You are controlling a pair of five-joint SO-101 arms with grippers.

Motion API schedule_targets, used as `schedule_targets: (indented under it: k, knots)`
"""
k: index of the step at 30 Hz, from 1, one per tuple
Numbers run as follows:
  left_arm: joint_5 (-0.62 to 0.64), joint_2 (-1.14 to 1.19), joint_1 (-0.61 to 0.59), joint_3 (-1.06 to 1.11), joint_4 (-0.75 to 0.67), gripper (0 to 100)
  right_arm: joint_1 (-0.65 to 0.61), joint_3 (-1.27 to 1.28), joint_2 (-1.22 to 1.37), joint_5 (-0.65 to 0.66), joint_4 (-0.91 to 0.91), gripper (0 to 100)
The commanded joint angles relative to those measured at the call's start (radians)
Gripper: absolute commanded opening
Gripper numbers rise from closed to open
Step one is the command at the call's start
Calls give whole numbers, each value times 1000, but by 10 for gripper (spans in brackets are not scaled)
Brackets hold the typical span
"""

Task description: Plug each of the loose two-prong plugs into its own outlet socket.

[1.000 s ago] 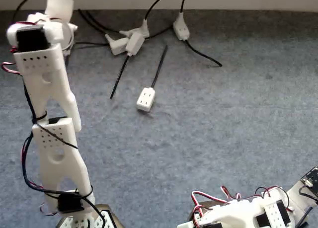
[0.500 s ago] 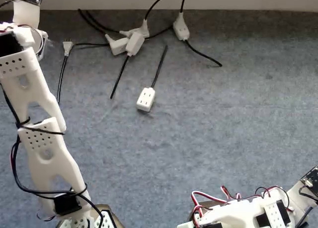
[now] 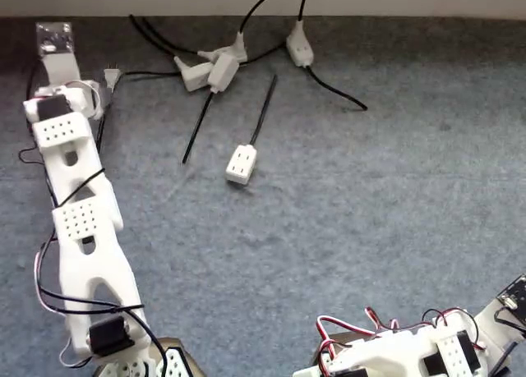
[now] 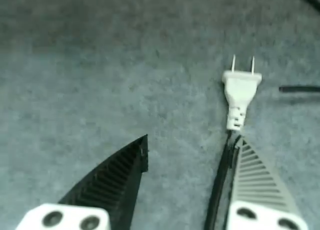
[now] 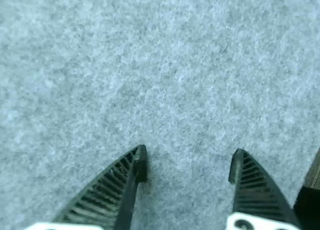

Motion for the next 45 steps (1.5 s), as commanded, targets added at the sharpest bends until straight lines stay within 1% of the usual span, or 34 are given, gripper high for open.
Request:
schedule_targets:
  k: [1, 8, 10, 12, 16, 18, 20, 25, 28, 31, 37, 39, 41, 43, 45]
  knots:
    - [8, 84, 51, -36, -57, 263, 16, 68, 1, 21, 5, 273]
    - [8, 173, 79, -35, -48, 261, 10, 68, 1, 21, 5, 273]
    - [-5, 202, 77, -35, -18, 234, 10, 68, 1, 21, 5, 273]
    - [-91, 229, 76, -35, 14, 169, 10, 68, 1, 21, 5, 273]
    - [-315, 263, 76, -35, 129, 1, 10, 68, 1, 21, 5, 273]
    - [-381, 271, 76, -35, 215, 21, 10, 68, 1, 21, 5, 273]
    - [-427, 272, 79, -35, 304, 4, 10, 68, 1, 21, 5, 273]
    - [-543, 251, 81, -41, 508, 6, 10, 68, 1, 21, 5, 273]
    - [-615, 174, 77, -36, 640, 6, 10, 68, 1, 21, 5, 273]
    - [-583, 67, 41, -36, 646, 6, 10, 68, 1, 21, 5, 273]
    - [-582, -171, -45, -33, 649, 6, 10, 68, 1, 21, 5, 273]
    - [-583, -245, -70, -2, 651, 6, 10, 68, 1, 21, 5, 273]
    - [-585, -326, -93, 91, 652, 5, 8, 68, 1, 21, 5, 273]
    - [-594, -424, -124, 248, 652, 5, 8, 68, 1, 21, 5, 273]
    - [-664, -545, -151, 452, 652, 5, 8, 68, 1, 21, 5, 273]
